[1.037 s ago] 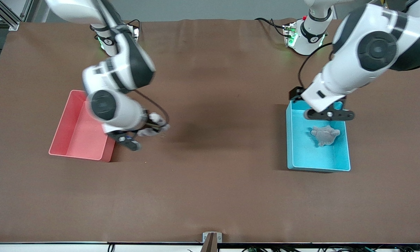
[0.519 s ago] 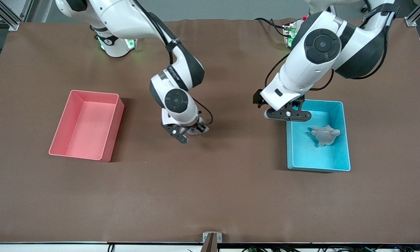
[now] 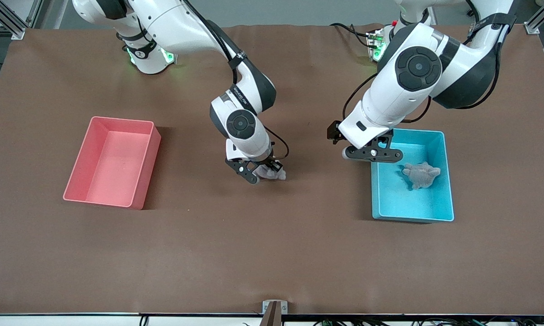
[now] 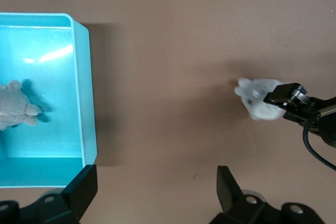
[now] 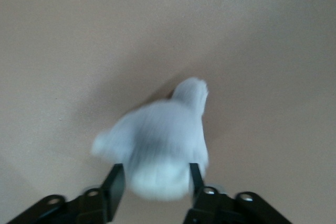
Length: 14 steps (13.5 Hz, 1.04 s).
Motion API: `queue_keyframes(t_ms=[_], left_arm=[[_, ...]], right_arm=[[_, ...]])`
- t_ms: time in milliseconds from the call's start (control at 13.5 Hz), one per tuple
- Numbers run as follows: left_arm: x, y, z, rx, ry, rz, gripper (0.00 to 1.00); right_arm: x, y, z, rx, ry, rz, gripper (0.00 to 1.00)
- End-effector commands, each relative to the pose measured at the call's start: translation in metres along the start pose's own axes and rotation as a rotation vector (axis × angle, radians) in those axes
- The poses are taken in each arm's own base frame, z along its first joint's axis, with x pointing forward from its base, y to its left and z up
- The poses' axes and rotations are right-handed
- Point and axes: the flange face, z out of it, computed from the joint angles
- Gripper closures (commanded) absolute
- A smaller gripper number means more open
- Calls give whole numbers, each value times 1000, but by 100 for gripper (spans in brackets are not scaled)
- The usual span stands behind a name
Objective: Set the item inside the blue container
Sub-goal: 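Set the white-faced plush on the table middle with the right gripper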
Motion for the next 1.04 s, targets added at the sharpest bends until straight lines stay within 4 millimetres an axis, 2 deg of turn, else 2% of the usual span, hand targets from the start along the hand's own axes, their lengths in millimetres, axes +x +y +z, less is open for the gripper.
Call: queue_keyframes(t_ms=[0,222,370,444,667,815,963], left_arm=[[-2,-2,-7,-10,4,2,0],[1,-4,-9,-13,14,6,0],[5,-4,-11,-29,40,3,0],[7,-2,-12,-44,62,4,0],[20,9,-3,-97,114,8,0],[31,19,6,-152,161,-14,0],[38,38,27,-205,185,-6,0]], right_arm=[[10,-2,-10,18,-3,-5,0],[43,1,-39,30,-7,-67,0],[70,16,-66,-21,-34,-195,0],[92,29,-89,-39,-57,-285,0],[170,84,-146,-80,-139,-488,0],[227,129,-179,-126,-146,-578,0],[263,165,-209,-200,-104,-620,0]])
